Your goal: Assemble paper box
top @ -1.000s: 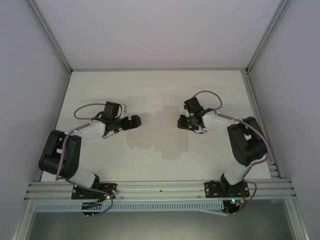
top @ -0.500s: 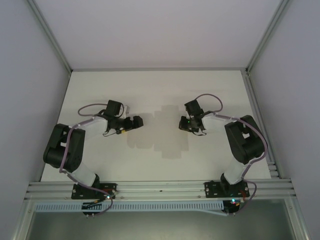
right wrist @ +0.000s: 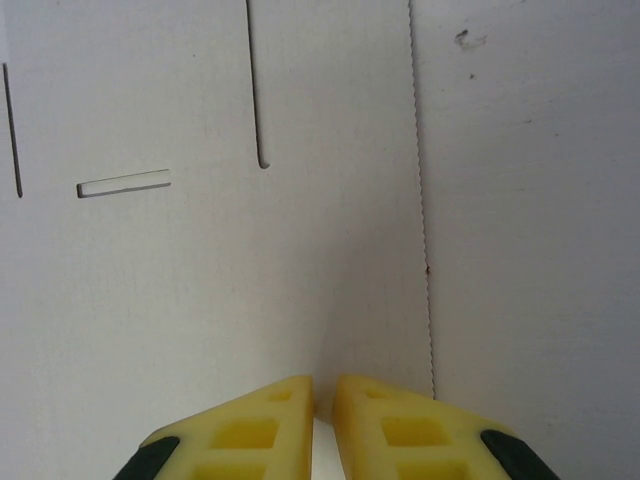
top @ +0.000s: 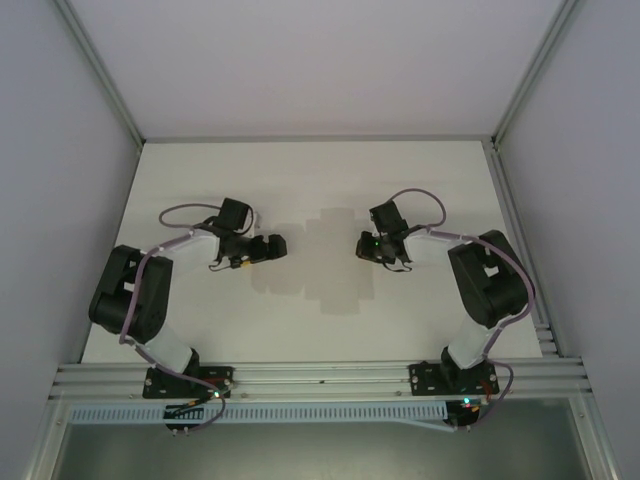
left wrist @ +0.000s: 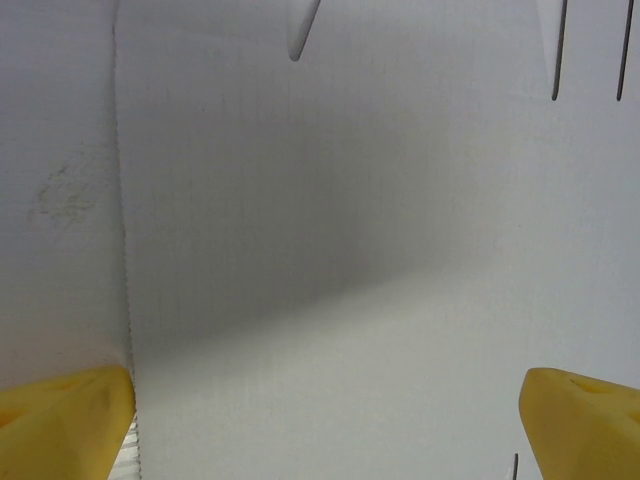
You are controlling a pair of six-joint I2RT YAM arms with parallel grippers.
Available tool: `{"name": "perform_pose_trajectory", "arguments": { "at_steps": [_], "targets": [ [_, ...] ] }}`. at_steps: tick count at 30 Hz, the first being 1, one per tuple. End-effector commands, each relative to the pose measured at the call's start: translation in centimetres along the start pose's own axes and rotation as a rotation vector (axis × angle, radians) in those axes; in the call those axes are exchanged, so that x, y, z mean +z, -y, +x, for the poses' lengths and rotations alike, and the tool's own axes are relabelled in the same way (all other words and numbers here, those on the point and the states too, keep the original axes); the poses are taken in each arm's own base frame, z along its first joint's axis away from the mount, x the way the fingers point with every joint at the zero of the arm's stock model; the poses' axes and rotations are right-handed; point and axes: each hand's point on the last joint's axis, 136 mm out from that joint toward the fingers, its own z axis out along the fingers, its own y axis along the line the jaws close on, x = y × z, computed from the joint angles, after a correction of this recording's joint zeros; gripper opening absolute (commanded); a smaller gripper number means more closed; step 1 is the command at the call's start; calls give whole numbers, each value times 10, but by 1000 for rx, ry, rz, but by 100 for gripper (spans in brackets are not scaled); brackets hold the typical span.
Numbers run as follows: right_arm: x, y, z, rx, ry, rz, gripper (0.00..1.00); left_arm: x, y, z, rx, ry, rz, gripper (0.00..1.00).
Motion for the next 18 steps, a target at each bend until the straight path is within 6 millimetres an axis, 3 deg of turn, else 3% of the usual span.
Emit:
{"name": "perform_pose_trajectory", "arguments": {
  "at_steps": [1, 4, 6, 11, 18],
  "targets": [
    [21, 55, 75, 59, -241, 162, 15, 18, 2, 23, -10, -91, 59, 99],
    [22, 54, 78, 58, -248, 146, 14, 15, 32, 22, -10, -90, 239, 96],
    [22, 53, 79, 55, -248, 137, 14, 3, 53, 16, 6, -59, 347, 95],
    [21, 50, 82, 57, -249, 105, 13, -55, 106, 4, 94, 69, 631, 92],
    [21, 47, 80, 49, -230, 81, 13, -100, 131, -4, 172, 190, 745, 86]
  ]
}}
